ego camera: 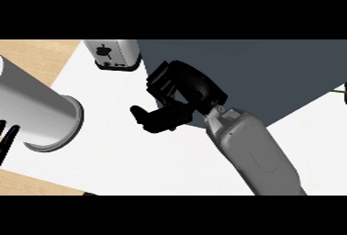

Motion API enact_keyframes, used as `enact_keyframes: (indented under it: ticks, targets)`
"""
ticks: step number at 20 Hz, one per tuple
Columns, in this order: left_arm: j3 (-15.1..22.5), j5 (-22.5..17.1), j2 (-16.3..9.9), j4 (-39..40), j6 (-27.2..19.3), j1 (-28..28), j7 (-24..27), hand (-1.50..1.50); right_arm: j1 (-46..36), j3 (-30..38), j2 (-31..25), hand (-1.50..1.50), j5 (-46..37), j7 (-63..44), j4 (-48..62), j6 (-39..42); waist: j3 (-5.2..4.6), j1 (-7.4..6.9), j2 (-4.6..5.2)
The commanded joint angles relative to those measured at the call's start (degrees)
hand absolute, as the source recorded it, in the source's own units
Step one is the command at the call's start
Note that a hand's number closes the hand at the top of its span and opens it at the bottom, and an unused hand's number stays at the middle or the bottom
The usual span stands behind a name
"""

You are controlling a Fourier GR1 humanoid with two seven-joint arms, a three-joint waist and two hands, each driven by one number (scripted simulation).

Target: Pick up the bottled water, place it into the cabinet and close the cabinet

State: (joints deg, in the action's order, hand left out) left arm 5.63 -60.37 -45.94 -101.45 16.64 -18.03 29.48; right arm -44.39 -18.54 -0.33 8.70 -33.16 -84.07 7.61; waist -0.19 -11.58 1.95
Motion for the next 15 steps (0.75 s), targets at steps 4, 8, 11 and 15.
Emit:
enact_keyframes:
  ticks: [4, 8, 11, 15]
  targets:
    - [-0.63, -0.08, 0.71, -0.11, 0.78, -1.44, 0.92, -1.5, -11.54, 6.34, 0.34, 1.5, -0.61, 5.14, 13.54, -10.16, 0.02, 0.95, 0.17]
    - [-1.05, -0.38, 0.41, 0.79, 1.75, -1.66, 0.76, -1.5, -12.07, 5.59, 0.34, -1.5, 1.83, 7.8, 16.11, -15.44, 0.0, 1.5, 0.46]
    - [-1.56, -0.12, 0.77, 0.92, 1.28, -1.74, 1.32, -1.5, -13.17, 5.18, 0.34, -1.5, 5.42, 9.39, 18.17, -18.39, 0.03, 2.35, 0.44]
    - [-2.06, -0.02, 0.43, 0.38, 1.84, -2.72, 1.51, -1.5, -16.94, 2.59, 0.34, -1.5, 9.04, 11.44, 22.61, -22.11, 0.03, 1.99, 0.26]
